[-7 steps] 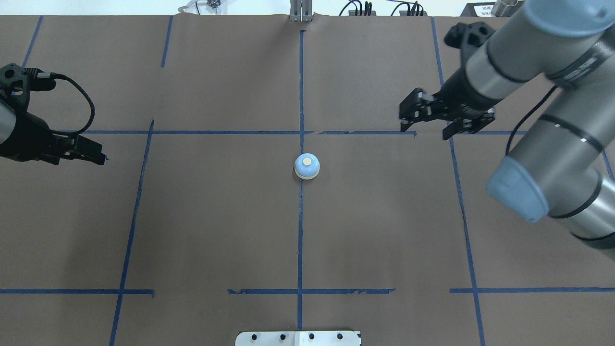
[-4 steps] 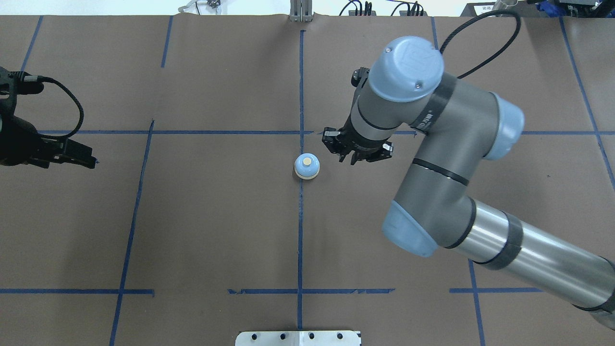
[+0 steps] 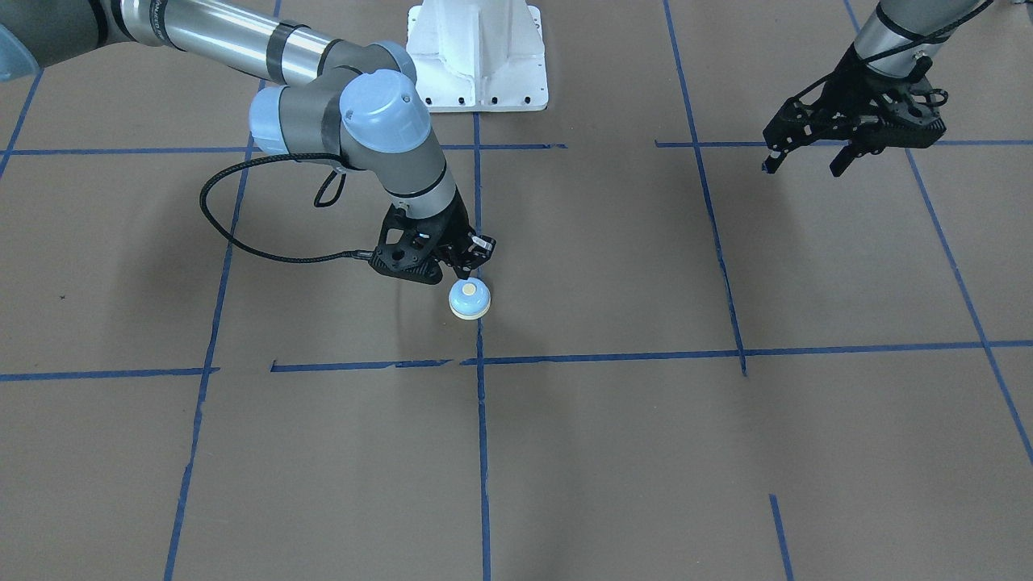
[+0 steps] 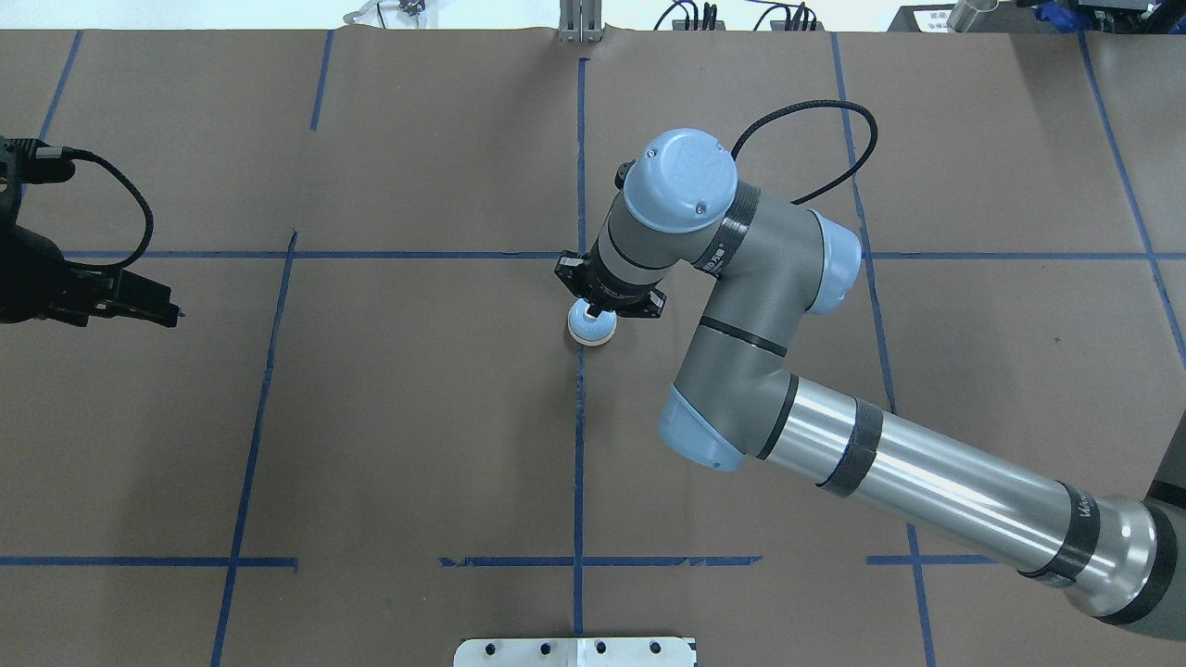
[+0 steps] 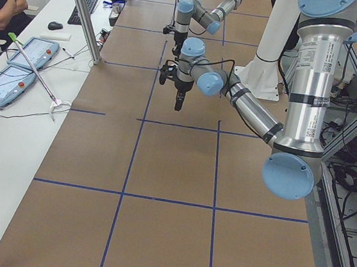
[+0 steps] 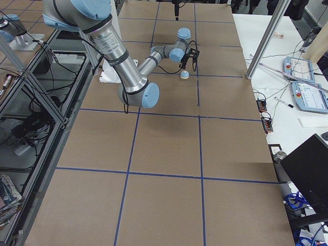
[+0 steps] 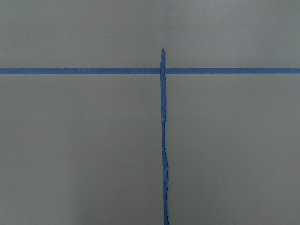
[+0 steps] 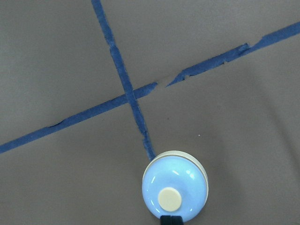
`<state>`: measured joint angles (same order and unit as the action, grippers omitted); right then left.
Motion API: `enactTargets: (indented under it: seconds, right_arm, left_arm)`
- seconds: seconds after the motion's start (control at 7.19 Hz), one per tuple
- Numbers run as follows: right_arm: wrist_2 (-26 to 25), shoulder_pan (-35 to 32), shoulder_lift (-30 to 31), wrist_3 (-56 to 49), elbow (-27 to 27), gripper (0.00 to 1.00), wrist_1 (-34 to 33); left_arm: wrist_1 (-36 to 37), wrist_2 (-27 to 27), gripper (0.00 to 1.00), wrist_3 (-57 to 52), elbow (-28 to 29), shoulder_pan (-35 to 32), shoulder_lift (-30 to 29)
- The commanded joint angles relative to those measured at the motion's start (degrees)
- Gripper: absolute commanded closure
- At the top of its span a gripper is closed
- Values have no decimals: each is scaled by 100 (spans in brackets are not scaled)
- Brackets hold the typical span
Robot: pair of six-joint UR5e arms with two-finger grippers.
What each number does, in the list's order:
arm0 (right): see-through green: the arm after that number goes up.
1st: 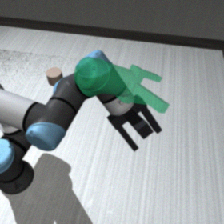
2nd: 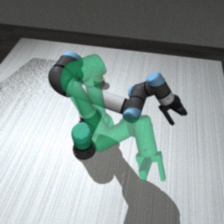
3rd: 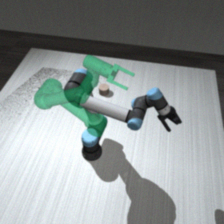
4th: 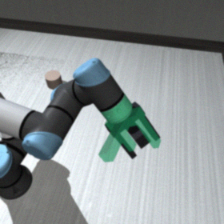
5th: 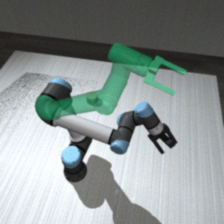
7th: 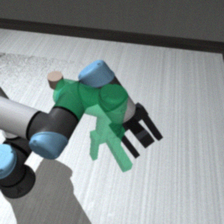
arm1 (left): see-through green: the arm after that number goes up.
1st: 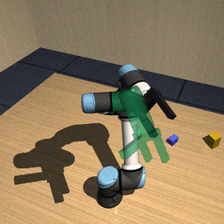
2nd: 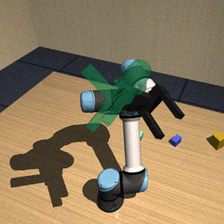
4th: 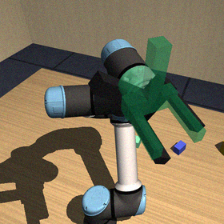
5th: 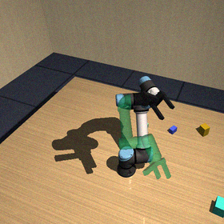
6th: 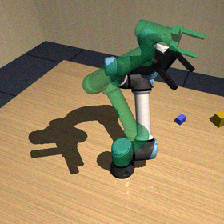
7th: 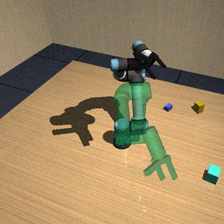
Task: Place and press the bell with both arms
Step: 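Lower the right gripper onto the bell top and press it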
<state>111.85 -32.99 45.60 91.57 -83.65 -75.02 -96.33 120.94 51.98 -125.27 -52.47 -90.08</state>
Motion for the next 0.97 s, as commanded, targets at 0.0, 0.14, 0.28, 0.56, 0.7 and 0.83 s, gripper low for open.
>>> enactTargets:
  seconds: [0.0,0.14,0.28,0.56,0.7,0.83]
  right_arm:
    - [-188,81,-77,28,190,100,49]
    - [-268,117,-78,19,217,100,40]
    - [-469,204,-147,10,409,100,84]
    - [-489,214,-192,10,447,100,67]
    - [-454,205,-140,10,185,100,32]
    - [-366,92,-96,1,-244,100,-325]
  left_arm:
    - [0,0,0,5,-67,0,52]
    - [0,0,0,5,-67,0,52]
    - [0,0,0,5,-67,0,61]
    - [0,0,0,5,-67,0,52]
    - [0,0,0,5,-67,0,52]
    - [0,0,0,5,-76,0,52]
